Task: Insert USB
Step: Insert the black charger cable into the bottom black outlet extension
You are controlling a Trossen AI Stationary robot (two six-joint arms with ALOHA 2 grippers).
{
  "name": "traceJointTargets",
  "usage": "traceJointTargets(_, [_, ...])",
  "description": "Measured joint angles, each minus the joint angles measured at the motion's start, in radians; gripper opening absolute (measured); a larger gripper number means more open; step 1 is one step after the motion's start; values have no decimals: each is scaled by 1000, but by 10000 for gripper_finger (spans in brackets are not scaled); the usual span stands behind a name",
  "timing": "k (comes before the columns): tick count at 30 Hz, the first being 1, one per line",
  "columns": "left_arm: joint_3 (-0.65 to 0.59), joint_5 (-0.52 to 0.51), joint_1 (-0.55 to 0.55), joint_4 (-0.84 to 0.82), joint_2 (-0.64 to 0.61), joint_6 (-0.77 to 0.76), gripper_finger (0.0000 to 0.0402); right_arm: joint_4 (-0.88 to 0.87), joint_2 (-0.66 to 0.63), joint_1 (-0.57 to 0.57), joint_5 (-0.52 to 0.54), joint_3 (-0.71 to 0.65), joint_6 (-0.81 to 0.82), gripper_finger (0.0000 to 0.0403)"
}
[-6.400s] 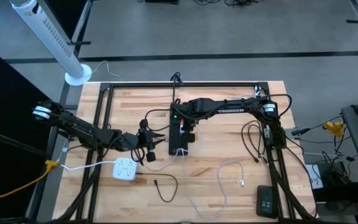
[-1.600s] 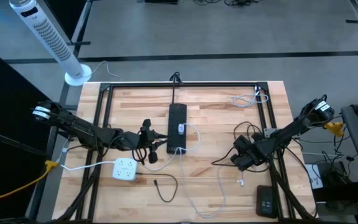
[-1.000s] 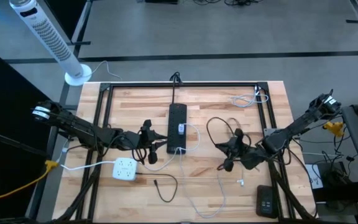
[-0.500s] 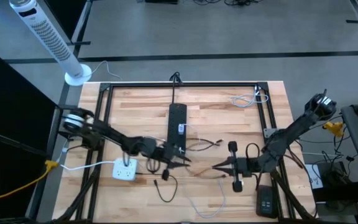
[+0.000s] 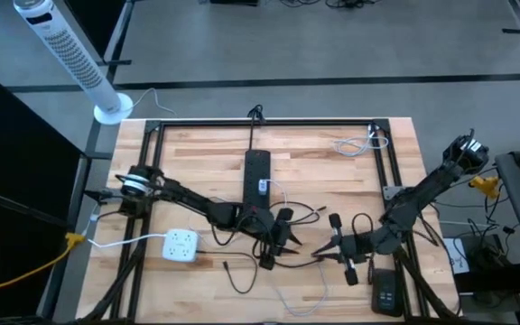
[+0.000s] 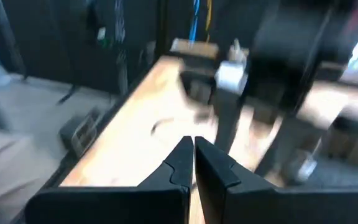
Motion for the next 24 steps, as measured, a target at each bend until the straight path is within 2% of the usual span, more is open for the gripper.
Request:
traceJointTargets(3, [21,-1,-2,-54,-27,0,127,-115,24,-3,1,0,112,4])
traceJointTargets(6, [16,-2,-5,-80,-40,0,127,-205,72,-3,0,-1,178,26])
traceJointTargets(14, [12,-29,-6,-125,-50,0,105,-239,264,-12,-40,14,186,142])
traceJointTargets(17, [9,-30,-6,-129,-54,0,104,-240,352,-19,-82,38,168,174])
traceJointTargets(21, [9,-30,-6,-125,-58,-3,108,-245,452,-30,-101,82,164,188])
traceJointTargets(24, [8,-30,-6,-129,-58,-9,111,-304,501,-29,-87,122,169,169])
